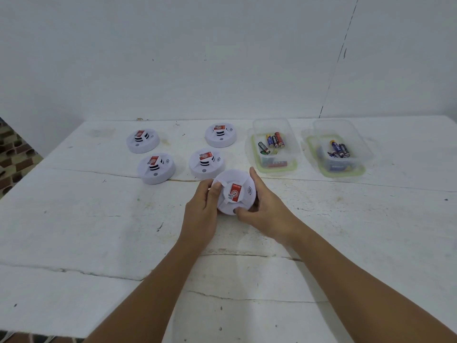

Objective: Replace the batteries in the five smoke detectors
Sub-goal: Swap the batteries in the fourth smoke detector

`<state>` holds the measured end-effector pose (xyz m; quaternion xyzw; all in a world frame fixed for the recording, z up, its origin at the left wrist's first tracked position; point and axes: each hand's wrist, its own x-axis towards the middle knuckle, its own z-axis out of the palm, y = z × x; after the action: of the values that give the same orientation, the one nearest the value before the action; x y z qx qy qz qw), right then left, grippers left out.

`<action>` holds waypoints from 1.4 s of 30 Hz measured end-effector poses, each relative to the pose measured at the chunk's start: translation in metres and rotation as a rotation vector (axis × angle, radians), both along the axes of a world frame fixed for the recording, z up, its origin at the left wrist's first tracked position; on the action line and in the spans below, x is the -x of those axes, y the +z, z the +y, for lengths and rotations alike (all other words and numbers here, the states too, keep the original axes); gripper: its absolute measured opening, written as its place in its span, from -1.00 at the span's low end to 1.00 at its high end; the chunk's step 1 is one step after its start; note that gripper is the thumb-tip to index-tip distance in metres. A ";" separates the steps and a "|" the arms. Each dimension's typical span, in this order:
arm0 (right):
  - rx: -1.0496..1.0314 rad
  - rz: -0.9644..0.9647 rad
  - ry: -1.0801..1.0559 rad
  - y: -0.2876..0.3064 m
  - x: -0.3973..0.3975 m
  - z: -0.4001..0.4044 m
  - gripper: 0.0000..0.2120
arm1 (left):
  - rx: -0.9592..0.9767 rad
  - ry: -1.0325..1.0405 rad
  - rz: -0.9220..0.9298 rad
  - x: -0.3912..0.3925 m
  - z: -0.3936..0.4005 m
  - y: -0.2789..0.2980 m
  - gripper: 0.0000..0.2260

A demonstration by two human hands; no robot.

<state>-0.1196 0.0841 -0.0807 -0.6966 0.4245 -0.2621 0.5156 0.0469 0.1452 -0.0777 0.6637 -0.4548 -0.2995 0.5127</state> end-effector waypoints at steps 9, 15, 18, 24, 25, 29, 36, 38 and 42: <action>-0.040 -0.032 -0.001 -0.002 0.001 0.000 0.04 | 0.004 -0.005 0.005 0.001 0.001 0.001 -0.72; -0.064 -0.065 0.019 -0.003 0.003 -0.001 0.04 | 0.011 -0.009 0.003 0.003 0.002 0.004 -0.71; -0.070 -0.064 0.030 -0.001 0.003 -0.001 0.04 | 0.011 -0.011 0.001 0.002 0.002 0.004 -0.71; -0.062 -0.056 0.040 -0.002 0.004 -0.003 0.06 | 0.012 -0.011 0.013 0.002 0.002 0.005 -0.72; -0.058 -0.054 0.047 -0.002 0.004 -0.004 0.06 | 0.012 -0.011 0.010 0.002 0.002 0.004 -0.72; -0.052 -0.048 0.050 -0.001 0.004 -0.004 0.06 | 0.011 -0.012 0.018 0.003 0.002 0.005 -0.73; -0.029 -0.029 0.046 0.000 0.003 -0.003 0.04 | 0.013 -0.012 0.012 0.002 0.002 0.004 -0.72; -0.033 -0.029 0.047 0.000 0.003 -0.003 0.04 | 0.013 -0.012 0.011 0.002 0.002 0.004 -0.72; -0.021 -0.014 0.044 0.001 0.002 -0.003 0.03 | 0.014 -0.010 0.006 0.002 0.003 0.005 -0.72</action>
<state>-0.1220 0.0815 -0.0795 -0.6984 0.4082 -0.2512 0.5314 0.0445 0.1479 -0.0728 0.6571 -0.4587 -0.3006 0.5172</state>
